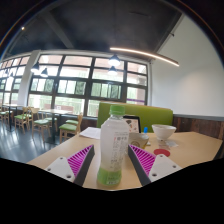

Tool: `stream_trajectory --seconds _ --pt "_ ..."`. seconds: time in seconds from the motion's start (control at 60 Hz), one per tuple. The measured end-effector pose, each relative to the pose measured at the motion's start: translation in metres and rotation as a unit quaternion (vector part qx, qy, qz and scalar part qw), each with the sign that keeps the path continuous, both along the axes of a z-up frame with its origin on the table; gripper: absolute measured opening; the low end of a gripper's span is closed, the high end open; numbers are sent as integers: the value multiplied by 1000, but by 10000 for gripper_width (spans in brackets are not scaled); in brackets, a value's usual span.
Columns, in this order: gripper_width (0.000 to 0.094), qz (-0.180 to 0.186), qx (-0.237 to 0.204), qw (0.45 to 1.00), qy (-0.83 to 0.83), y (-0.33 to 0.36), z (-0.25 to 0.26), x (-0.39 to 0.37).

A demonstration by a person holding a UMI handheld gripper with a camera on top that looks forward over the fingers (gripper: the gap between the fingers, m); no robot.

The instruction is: Pour water

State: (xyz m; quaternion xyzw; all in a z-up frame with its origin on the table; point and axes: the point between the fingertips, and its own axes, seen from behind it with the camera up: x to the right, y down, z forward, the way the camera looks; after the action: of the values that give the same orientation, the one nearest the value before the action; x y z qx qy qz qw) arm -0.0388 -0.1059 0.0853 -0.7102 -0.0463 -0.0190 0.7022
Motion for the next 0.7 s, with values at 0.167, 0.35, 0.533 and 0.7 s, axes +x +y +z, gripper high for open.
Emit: stream_trajectory --seconds 0.167,0.35,0.533,0.7 --pt "436 2 -12 1000 11 42 -7 0" --pt "301 15 -10 999 32 42 -7 1" --pt "263 45 -28 997 58 45 -13 -4" --pt "262 134 -62 982 121 30 10 -27"
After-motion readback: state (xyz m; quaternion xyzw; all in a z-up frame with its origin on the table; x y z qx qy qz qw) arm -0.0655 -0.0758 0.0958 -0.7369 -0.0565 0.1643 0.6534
